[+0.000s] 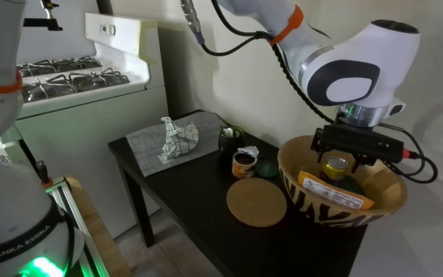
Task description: Take the can out of the wooden bowl
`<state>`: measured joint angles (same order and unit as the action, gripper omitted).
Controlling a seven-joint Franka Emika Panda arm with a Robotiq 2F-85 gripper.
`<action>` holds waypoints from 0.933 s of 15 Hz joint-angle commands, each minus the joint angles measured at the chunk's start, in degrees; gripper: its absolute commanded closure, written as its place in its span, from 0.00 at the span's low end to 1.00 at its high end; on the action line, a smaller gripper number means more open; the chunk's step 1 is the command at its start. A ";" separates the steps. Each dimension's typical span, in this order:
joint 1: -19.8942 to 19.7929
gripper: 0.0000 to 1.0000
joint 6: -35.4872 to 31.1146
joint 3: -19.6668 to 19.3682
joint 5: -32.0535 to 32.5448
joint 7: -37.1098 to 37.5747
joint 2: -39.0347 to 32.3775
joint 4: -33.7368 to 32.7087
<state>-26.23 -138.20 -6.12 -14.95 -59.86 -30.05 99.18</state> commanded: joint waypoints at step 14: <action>-1.29 0.62 1.80 1.70 -0.16 -3.16 5.52 2.88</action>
<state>-26.89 -137.72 -5.23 -14.94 -61.35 -29.02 99.22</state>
